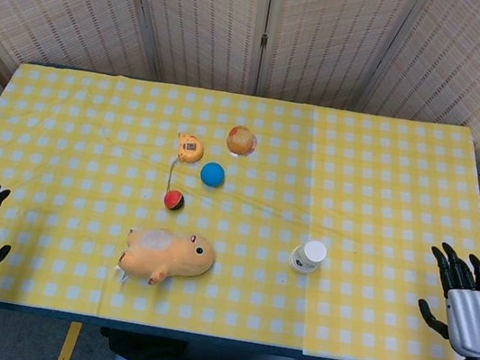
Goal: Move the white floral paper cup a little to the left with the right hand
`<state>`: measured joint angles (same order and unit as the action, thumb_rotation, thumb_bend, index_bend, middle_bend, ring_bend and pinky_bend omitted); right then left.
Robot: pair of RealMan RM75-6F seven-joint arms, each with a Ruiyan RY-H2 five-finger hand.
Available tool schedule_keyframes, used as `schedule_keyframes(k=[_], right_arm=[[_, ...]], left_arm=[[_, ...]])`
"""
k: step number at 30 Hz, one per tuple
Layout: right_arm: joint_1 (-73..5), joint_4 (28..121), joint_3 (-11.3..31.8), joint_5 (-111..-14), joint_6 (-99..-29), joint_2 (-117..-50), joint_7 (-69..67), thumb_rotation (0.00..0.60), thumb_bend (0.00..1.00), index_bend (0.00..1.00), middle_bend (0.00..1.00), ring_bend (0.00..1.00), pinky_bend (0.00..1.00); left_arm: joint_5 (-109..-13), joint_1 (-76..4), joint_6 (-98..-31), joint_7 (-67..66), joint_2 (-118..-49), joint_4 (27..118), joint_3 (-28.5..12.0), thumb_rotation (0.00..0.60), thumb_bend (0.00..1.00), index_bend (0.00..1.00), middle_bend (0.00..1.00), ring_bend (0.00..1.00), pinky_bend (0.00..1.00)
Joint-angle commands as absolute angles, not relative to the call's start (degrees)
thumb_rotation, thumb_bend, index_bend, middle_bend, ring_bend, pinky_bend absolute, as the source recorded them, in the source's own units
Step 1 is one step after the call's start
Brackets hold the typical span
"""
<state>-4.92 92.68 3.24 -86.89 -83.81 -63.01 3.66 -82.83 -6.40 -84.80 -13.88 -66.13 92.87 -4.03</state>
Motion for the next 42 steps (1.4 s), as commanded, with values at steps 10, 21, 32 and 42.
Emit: schedule_keyframes(k=[10, 21, 32, 42], right_arm=[[-5.2, 92.6, 2.7, -87.5, -83.3, -62.6, 2.6, 0.6, 0.34, 0.07, 0.07, 0.15, 0.05], [-8.9, 94.6, 1.6, -89.2, -76.7, -62.1, 2.6, 0.6, 0.34, 0.07, 0.07, 0.12, 0.05], [-19.0, 100.1, 3.9, -86.9, -62.5, -61.3, 4.4, 0.6, 0.34, 0.09, 0.12, 0.14, 0.06], [-28.2, 101.2, 6.7, -79.9, -49.8, -63.4, 6.7, 0.6, 0.34, 0.18, 0.11, 0.13, 0.06]], left_arm=[[-82.8, -6.1, -85.0, -13.9, -66.0, 93.6, -3.6, 0.6, 0.28, 0.12, 0.1, 0.07, 0.0], [-82.1, -5.7, -84.6, -13.8, -65.4, 94.6, -3.2, 0.6, 0.28, 0.13, 0.1, 0.07, 0.0], [-81.2, -6.2, -82.9, -13.9, -65.2, 94.9, -3.1, 0.6, 0.28, 0.13, 0.1, 0.07, 0.0], [-80.4, -6.1, -82.2, -13.1, -65.2, 94.4, -2.8, 0.6, 0.28, 0.13, 0.09, 0.07, 0.0]])
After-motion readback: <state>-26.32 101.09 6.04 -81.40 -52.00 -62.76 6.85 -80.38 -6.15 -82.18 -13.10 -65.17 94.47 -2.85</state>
